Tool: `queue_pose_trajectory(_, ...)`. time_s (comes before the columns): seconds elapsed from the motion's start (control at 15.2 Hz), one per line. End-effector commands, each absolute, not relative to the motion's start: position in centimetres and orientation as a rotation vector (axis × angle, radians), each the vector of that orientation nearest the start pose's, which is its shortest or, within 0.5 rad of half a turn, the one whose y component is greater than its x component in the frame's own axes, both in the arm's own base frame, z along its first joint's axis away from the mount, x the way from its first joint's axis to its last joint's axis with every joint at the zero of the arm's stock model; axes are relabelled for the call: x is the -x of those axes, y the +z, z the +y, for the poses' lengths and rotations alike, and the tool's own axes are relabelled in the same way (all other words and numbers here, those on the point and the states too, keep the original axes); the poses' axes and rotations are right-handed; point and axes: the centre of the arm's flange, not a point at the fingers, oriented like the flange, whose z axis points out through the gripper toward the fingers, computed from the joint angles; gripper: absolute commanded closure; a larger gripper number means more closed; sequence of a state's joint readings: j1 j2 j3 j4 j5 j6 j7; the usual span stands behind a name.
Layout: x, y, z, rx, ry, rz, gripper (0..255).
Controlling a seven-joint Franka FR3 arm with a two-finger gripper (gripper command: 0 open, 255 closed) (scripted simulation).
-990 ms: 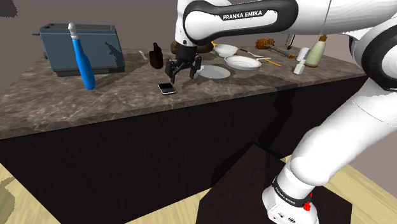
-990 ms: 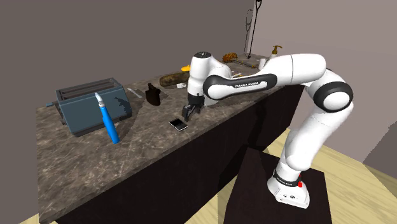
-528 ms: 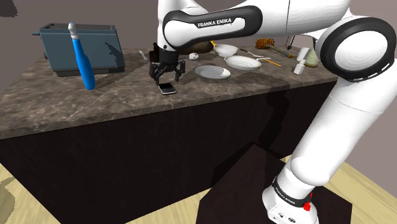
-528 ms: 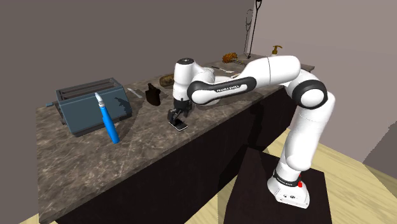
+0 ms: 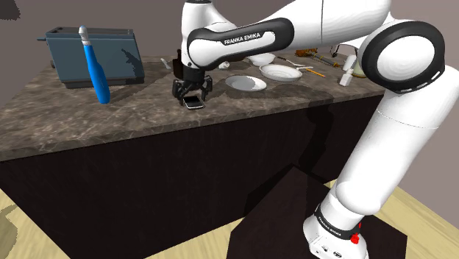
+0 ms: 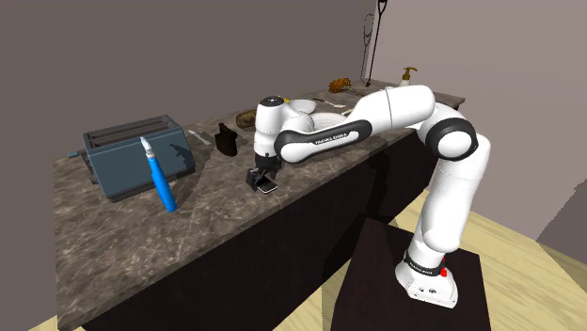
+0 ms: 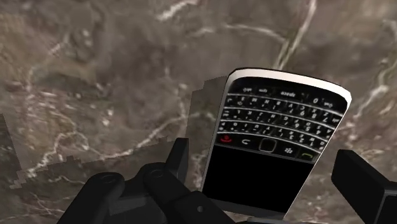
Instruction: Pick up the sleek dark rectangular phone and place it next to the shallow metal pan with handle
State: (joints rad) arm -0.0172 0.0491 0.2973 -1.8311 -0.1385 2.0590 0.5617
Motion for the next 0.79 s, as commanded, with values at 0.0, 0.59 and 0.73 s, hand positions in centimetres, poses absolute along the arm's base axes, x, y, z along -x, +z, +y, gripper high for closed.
queue_pose_trajectory(0.0,-57.39,51.74,15.45,3.133,-0.335,0.361,0)
queue_pose_trajectory(0.59,-57.41,51.75,15.51,3.133,-0.335,0.361,255)
queue_pose_trajectory(0.73,-57.39,51.77,15.50,3.133,-0.335,0.361,255)
